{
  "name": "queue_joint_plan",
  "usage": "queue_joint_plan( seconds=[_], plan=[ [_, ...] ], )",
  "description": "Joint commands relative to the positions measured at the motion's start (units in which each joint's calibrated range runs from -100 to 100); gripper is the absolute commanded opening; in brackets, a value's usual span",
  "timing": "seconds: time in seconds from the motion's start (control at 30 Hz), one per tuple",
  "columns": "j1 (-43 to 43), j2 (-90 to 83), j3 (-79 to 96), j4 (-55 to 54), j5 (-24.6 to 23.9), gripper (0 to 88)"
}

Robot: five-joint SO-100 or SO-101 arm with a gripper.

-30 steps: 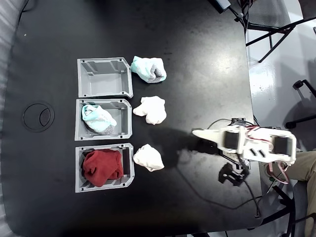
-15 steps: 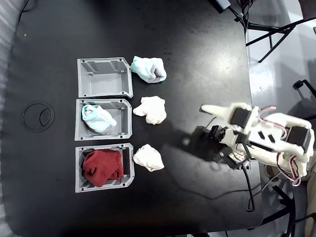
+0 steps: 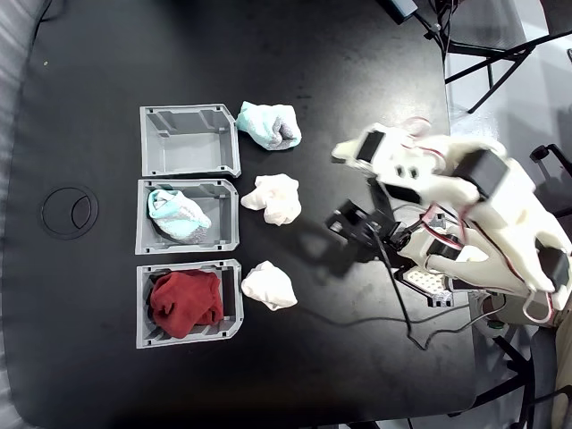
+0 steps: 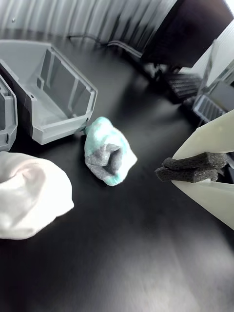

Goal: Put the sock in the container

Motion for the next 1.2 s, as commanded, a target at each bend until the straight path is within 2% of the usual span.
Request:
queue_joint_plan(
  seconds=[0.0,0.7,1.1,1.17],
  plan=[
    [0.36,9.47,-11.35,-0.1,-0.24,1.3],
    [2.02,50.62,-47.6,0.07,0.1,1.3],
    [3.98,55.14,-54.9,0.16,0.1,1.5],
    [4.69,55.14,-55.53,0.16,0.1,4.3]
  ],
)
